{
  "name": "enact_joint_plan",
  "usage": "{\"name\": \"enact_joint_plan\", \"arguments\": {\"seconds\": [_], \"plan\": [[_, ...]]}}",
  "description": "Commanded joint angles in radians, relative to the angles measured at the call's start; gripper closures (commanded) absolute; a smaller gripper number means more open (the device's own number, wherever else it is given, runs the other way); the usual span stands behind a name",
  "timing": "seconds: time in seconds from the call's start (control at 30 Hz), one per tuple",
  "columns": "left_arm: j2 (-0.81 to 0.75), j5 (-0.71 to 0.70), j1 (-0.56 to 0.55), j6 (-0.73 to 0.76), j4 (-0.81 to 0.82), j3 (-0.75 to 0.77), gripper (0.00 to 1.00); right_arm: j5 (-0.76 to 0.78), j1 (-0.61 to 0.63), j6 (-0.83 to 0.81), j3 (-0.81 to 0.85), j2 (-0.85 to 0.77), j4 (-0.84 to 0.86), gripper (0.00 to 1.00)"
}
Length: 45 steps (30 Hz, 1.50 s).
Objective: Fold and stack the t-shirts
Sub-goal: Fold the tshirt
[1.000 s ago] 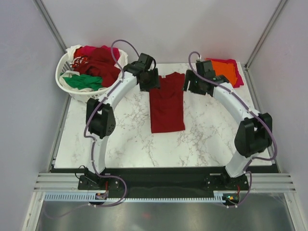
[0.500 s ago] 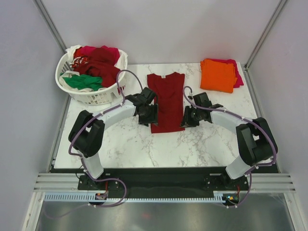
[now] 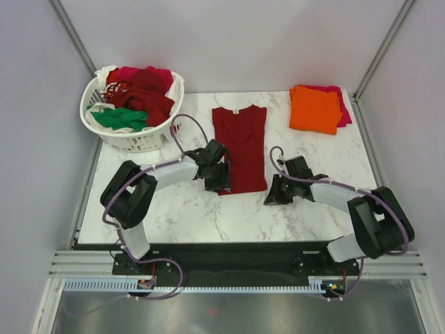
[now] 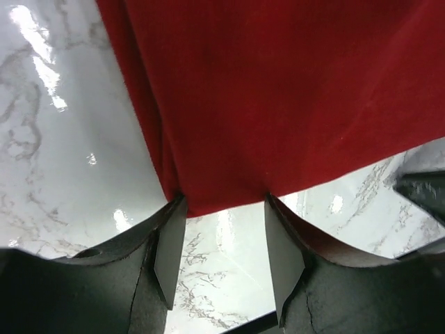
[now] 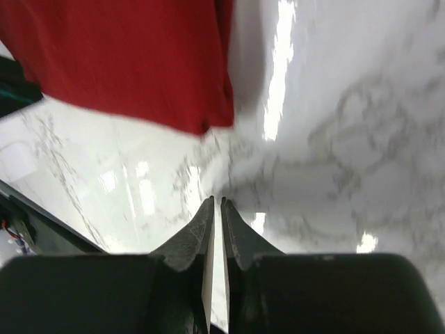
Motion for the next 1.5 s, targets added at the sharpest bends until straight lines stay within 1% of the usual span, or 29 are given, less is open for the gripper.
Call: {"name": "enact_joint_plan", "arguments": {"seconds": [0.0,0.07,0.1,0.17,0.2,0.23,0.27,0.33,0.37,0.4,0.43,0.47,0.53,0.57,0.67,0.8,0.93,1.03,1.17,1.23,1.33,1.37,1.43,1.47], "plan": [[-0.076,-0.014,-0.028,-0.046,-0.001,-0.083,0.43,0.043,0.046,0.028,-0.055,-0.132,-0.112,0.85],[-0.105,-0.002,-0.045,-0.069,-0.008,-0.101,0.44,0.048,0.073,0.045,-0.031,-0.245,-0.166,0.86],[-0.119,0.004,-0.045,-0.071,-0.01,-0.112,0.45,0.048,0.077,0.055,0.018,-0.274,-0.178,0.86],[-0.183,-0.025,-0.054,-0.066,-0.016,-0.115,0.45,0.048,0.078,0.056,0.084,-0.316,-0.198,0.87],[-0.209,-0.034,-0.057,-0.065,-0.019,-0.112,0.45,0.051,0.078,0.043,0.16,-0.314,-0.198,0.88],[-0.26,-0.047,-0.057,-0.057,-0.019,-0.106,0.45,0.059,0.077,0.037,0.201,-0.305,-0.194,0.89],[-0.28,-0.074,-0.059,-0.039,-0.018,-0.088,0.44,0.077,0.077,0.028,0.281,-0.261,-0.194,0.89],[-0.311,-0.111,-0.059,-0.02,-0.018,-0.068,0.43,0.091,0.077,-0.001,0.369,-0.188,-0.19,0.9],[-0.309,-0.149,-0.057,-0.005,-0.019,-0.052,0.43,0.1,0.077,-0.006,0.415,-0.101,-0.19,0.91],[-0.3,-0.159,-0.057,0.0,-0.018,-0.043,0.43,0.114,0.075,-0.01,0.504,-0.053,-0.187,0.92],[-0.267,-0.166,-0.057,0.004,-0.016,-0.037,0.43,0.114,0.072,-0.015,0.547,-0.007,-0.18,0.92],[-0.245,-0.166,-0.056,0.009,-0.014,-0.022,0.43,0.114,0.073,-0.014,0.619,0.083,-0.169,0.93],[-0.193,-0.156,-0.059,0.007,-0.007,-0.003,0.44,0.094,0.069,-0.013,0.695,0.176,-0.158,0.94],[-0.153,-0.145,-0.059,0.003,-0.005,0.006,0.45,0.086,0.066,-0.012,0.759,0.261,-0.158,0.95],[-0.098,-0.137,-0.057,-0.012,0.013,0.006,0.46,0.077,0.046,-0.017,0.846,0.401,-0.184,0.96],[-0.056,-0.127,-0.059,-0.029,0.021,-0.003,0.47,0.071,-0.018,-0.05,0.884,0.503,-0.194,0.96],[-0.039,-0.128,-0.057,-0.046,0.022,-0.029,0.48,0.034,-0.124,-0.067,0.911,0.601,-0.189,0.96],[-0.052,-0.122,-0.057,-0.063,0.024,-0.061,0.48,-0.001,-0.175,-0.078,0.934,0.71,-0.178,0.95],[-0.091,-0.136,-0.088,-0.065,0.025,-0.107,0.48,-0.05,-0.215,-0.06,0.995,0.794,-0.167,0.95],[-0.107,-0.136,-0.095,-0.071,0.024,-0.121,0.48,-0.056,-0.219,-0.061,1.009,0.799,-0.164,0.95],[-0.131,-0.136,-0.1,-0.075,0.025,-0.135,0.48,-0.082,-0.219,-0.067,1.029,0.767,-0.161,0.88],[-0.14,-0.136,-0.1,-0.074,0.024,-0.132,0.48,-0.096,-0.219,-0.066,1.035,0.734,-0.161,0.76],[-0.154,-0.131,-0.1,-0.063,0.024,-0.126,0.48,-0.14,-0.212,-0.066,1.042,0.66,-0.163,0.58],[-0.162,-0.127,-0.102,-0.06,0.021,-0.117,0.48,-0.148,-0.209,-0.066,1.037,0.629,-0.164,0.42]]}}
